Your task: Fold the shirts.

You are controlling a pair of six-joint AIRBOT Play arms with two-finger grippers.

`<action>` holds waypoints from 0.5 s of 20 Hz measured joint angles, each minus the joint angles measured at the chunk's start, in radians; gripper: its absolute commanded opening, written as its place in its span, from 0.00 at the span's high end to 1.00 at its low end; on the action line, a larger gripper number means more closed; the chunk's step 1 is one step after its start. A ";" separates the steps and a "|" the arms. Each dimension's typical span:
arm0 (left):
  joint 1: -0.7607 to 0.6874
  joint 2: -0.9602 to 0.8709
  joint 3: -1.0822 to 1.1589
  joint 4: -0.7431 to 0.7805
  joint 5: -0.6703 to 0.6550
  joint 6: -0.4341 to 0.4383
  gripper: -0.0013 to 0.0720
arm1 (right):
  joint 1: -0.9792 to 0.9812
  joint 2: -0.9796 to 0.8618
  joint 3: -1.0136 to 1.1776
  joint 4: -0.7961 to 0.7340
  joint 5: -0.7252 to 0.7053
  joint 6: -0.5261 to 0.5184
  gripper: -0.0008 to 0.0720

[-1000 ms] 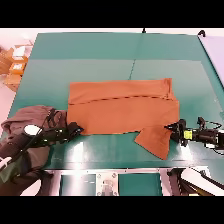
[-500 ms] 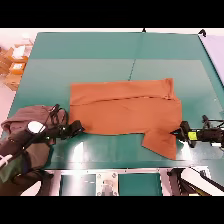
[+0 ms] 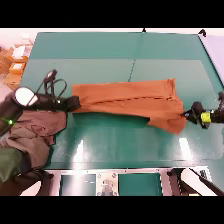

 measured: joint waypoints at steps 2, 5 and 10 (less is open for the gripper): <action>0.000 -0.066 0.097 0.026 -0.006 0.003 0.94 | 0.053 -0.050 0.095 0.011 -0.027 0.022 0.96; 0.000 -0.204 0.231 0.048 -0.002 0.023 0.94 | 0.121 -0.178 0.241 0.042 -0.084 0.041 0.96; 0.001 -0.481 0.438 0.057 0.066 0.049 0.47 | 0.207 -0.494 0.491 0.108 -0.191 0.055 0.69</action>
